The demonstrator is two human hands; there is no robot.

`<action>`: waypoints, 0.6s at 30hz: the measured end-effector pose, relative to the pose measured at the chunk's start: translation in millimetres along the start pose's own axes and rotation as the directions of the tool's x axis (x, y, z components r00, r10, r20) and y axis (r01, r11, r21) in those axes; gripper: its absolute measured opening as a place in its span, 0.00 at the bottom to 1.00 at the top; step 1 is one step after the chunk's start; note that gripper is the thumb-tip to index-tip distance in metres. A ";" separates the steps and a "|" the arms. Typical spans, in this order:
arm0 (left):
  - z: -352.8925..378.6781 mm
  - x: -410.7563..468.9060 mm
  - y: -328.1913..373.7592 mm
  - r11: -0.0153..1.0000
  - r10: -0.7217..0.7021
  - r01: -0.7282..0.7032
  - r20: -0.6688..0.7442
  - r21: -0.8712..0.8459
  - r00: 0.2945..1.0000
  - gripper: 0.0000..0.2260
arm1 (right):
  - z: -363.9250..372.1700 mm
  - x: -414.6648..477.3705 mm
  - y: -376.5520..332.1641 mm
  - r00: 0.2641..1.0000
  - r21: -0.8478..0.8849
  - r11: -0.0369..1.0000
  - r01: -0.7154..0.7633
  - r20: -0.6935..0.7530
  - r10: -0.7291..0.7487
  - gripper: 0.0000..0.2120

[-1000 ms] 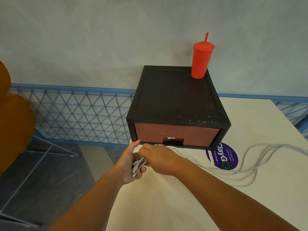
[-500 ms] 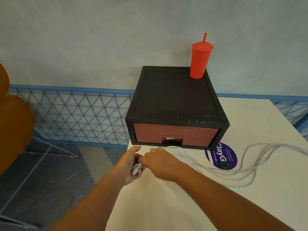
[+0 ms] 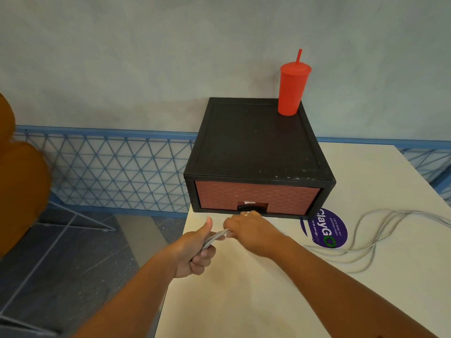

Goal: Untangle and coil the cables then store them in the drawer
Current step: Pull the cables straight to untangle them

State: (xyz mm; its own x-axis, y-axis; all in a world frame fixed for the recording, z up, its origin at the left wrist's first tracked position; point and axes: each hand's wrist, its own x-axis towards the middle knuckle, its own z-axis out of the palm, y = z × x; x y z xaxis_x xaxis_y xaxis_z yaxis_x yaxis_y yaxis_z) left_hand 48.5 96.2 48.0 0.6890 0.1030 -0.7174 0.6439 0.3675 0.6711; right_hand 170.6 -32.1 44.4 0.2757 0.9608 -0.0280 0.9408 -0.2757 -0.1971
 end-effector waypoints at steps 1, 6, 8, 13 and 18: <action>-1.3 0.2 -1.8 1.000 0.012 -0.012 0.010 0.024 1.000 0.27 | 0.2 -2.0 4.0 0.999 -0.003 1.000 -0.027 0.019 0.027 0.09; -5.7 1.7 -9.1 0.996 0.062 -0.065 0.050 0.059 0.997 0.21 | 0.9 -12.7 25.7 0.963 0.133 0.956 -0.261 0.107 0.248 0.10; -8.8 3.0 -11.7 0.988 0.079 -0.087 0.065 0.128 0.995 0.20 | 2.4 -16.1 27.6 0.951 0.154 0.945 -0.290 0.154 0.267 0.11; -6.4 5.5 -12.7 0.958 0.034 -0.085 0.184 0.275 0.982 0.18 | 6.2 -16.8 20.4 0.950 0.073 0.966 -0.250 0.214 0.229 0.11; 10.9 11.6 -18.9 0.996 0.076 -0.080 0.073 0.046 0.994 0.14 | 9.2 -16.5 19.0 0.947 0.061 0.965 -0.255 0.219 0.236 0.11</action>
State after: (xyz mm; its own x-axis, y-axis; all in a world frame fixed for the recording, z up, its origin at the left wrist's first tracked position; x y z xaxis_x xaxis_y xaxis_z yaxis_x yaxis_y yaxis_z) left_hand 47.9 80.4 29.1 0.7586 0.0629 -0.6485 0.6015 0.3150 0.7342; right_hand 182.1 -53.0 32.1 0.4401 0.8506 -0.2876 0.8257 -0.5093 -0.2427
